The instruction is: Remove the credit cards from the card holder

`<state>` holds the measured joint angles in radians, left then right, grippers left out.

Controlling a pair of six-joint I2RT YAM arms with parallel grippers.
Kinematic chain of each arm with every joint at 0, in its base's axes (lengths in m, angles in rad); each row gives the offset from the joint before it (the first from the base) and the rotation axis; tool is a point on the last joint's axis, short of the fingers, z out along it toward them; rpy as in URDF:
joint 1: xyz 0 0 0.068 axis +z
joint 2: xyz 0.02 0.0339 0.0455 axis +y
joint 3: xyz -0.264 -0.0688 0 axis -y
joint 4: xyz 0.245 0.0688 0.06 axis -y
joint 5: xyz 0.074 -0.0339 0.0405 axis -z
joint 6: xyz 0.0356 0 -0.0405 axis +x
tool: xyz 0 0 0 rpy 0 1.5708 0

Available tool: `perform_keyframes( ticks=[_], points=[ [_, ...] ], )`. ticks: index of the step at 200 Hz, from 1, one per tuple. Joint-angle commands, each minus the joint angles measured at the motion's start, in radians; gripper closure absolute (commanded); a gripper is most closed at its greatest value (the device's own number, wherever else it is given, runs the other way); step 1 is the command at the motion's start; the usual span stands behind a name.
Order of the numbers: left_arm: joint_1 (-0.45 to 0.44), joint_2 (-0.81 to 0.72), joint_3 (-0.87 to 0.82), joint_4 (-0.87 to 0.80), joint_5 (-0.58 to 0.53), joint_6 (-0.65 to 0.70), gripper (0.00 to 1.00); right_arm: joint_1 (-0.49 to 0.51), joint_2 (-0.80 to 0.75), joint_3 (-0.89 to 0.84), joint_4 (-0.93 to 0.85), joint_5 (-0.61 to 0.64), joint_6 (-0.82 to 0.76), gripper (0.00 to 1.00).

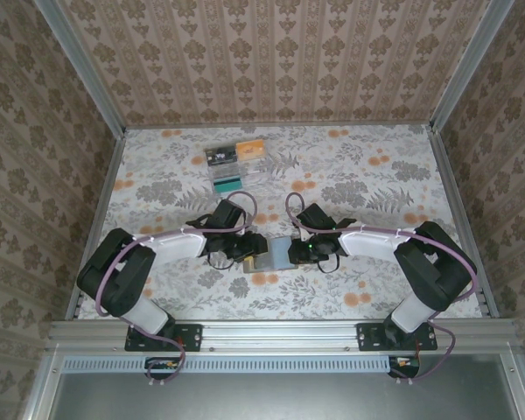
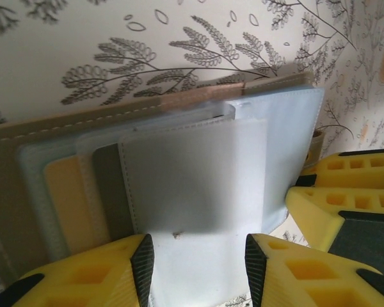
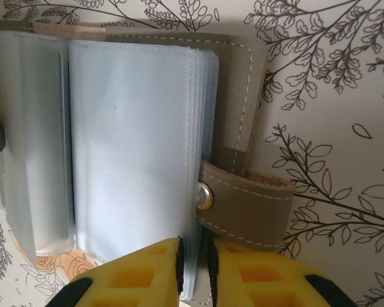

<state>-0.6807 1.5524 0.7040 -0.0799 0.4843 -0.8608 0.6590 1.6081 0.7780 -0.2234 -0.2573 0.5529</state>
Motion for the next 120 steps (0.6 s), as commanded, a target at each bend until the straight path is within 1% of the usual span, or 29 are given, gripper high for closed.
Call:
perform_keyframes(
  ticks=[1, 28, 51, 94, 120],
  points=[
    [-0.008, 0.006, 0.017, 0.018, 0.028, 0.008, 0.55, 0.01, -0.011, -0.025, -0.012, 0.024, 0.01, 0.78],
    [-0.007, -0.018, 0.018, 0.008, 0.022, 0.016, 0.55, 0.01, -0.012, -0.026, -0.012, 0.025, 0.01, 0.78],
    [-0.006, -0.023, 0.015, 0.039, 0.039, 0.016, 0.55, 0.01, -0.007, -0.023, -0.011, 0.024, 0.011, 0.78],
    [-0.008, 0.036, 0.032, 0.115, 0.091, 0.006, 0.56, 0.009, -0.005, -0.019, -0.01, 0.026, 0.01, 0.78],
    [-0.009, 0.073, 0.062, 0.126, 0.111, 0.008, 0.56, 0.01, -0.008, -0.019, -0.011, 0.027, 0.011, 0.78]
  ],
)
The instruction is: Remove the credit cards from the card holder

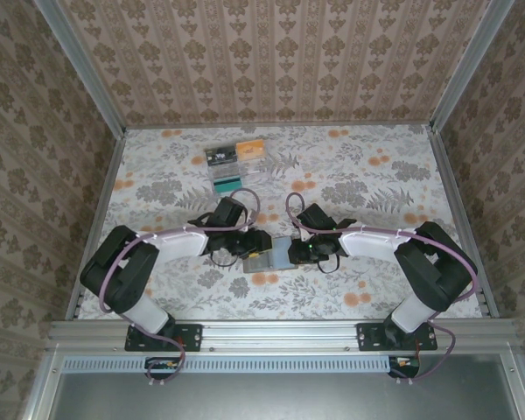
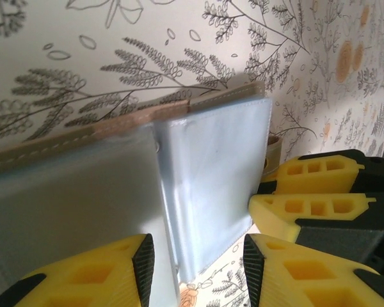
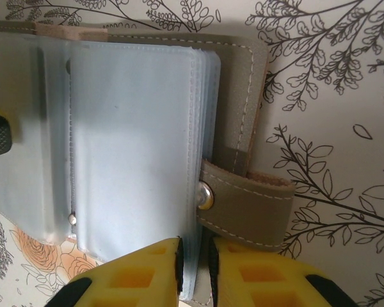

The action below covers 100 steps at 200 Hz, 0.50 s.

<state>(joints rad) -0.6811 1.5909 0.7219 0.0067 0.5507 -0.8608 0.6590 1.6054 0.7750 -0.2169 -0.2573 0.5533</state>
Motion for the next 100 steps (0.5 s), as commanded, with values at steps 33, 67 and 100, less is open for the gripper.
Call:
perform_keyframes(
  ticks=[33, 67, 100],
  points=[
    [-0.007, -0.014, 0.065, -0.041, -0.01, 0.031, 0.57, 0.01, -0.007, -0.013, -0.024, 0.033, 0.009, 0.77],
    [0.001, -0.119, 0.052, -0.208, -0.148, 0.056, 0.57, 0.009, 0.0, -0.01, -0.02, 0.032, 0.009, 0.77],
    [0.017, -0.173, 0.0, -0.266, -0.21, 0.041, 0.57, 0.01, 0.01, -0.001, -0.02, 0.03, 0.005, 0.77]
  ],
)
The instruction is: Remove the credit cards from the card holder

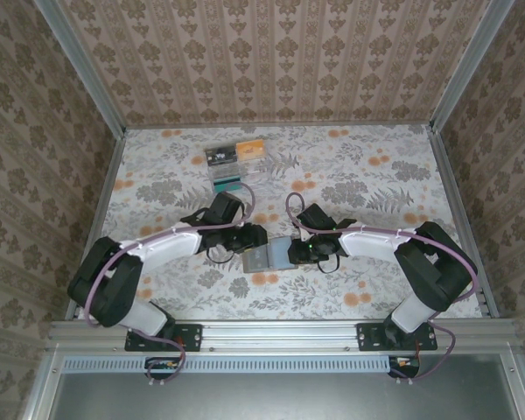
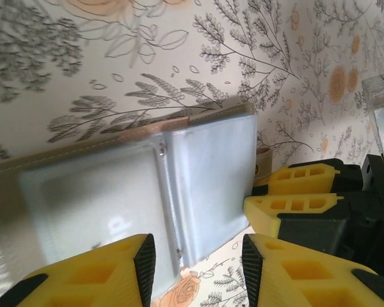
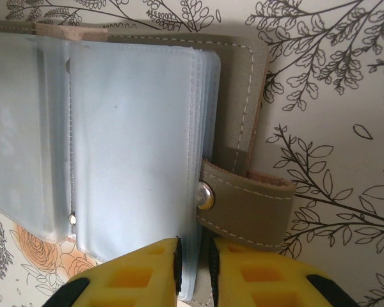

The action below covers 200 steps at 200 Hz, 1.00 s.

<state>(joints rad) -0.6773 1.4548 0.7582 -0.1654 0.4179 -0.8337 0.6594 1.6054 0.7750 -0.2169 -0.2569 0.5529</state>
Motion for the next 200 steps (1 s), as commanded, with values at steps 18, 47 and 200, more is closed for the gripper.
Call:
perform_keyframes(
  ticks=[18, 47, 200],
  points=[
    [0.02, -0.045, -0.058, -0.099, -0.089, 0.007, 0.57, 0.009, 0.014, 0.004, -0.022, 0.028, 0.005, 0.77],
    [0.024, -0.028, -0.074, -0.074, -0.069, -0.001, 0.57, 0.009, 0.017, 0.007, -0.022, 0.027, 0.005, 0.77],
    [0.012, 0.086, -0.066, 0.001, 0.025, 0.006, 0.58, 0.009, 0.007, -0.006, -0.019, 0.027, 0.01, 0.77]
  ],
)
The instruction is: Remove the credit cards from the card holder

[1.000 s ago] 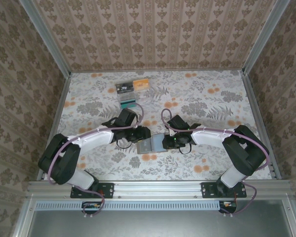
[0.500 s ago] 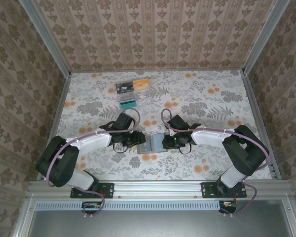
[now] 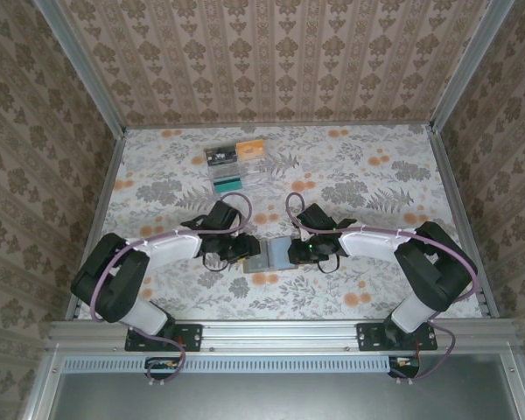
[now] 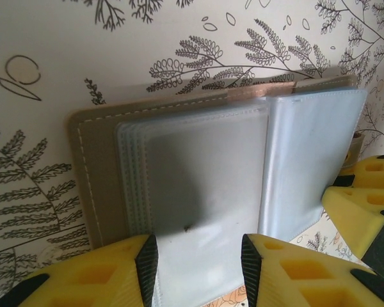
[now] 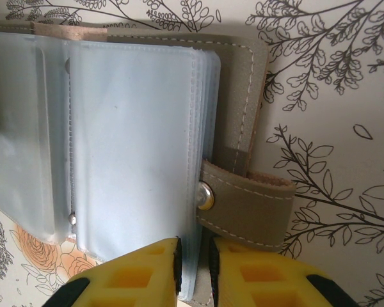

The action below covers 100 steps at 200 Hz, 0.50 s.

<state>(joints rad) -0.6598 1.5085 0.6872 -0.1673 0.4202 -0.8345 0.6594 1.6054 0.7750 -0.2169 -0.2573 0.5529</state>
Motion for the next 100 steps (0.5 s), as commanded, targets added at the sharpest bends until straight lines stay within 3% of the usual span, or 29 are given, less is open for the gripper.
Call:
perform_keyframes(
  ticks=[1, 100],
  points=[
    [-0.006, 0.033, 0.006, 0.003, 0.023, 0.006, 0.58, 0.009, 0.007, -0.005, -0.02, 0.027, 0.01, 0.77],
    [-0.032, 0.083, 0.078, 0.081, 0.098, 0.015, 0.54, 0.009, -0.001, -0.013, -0.016, 0.03, 0.016, 0.77]
  ],
)
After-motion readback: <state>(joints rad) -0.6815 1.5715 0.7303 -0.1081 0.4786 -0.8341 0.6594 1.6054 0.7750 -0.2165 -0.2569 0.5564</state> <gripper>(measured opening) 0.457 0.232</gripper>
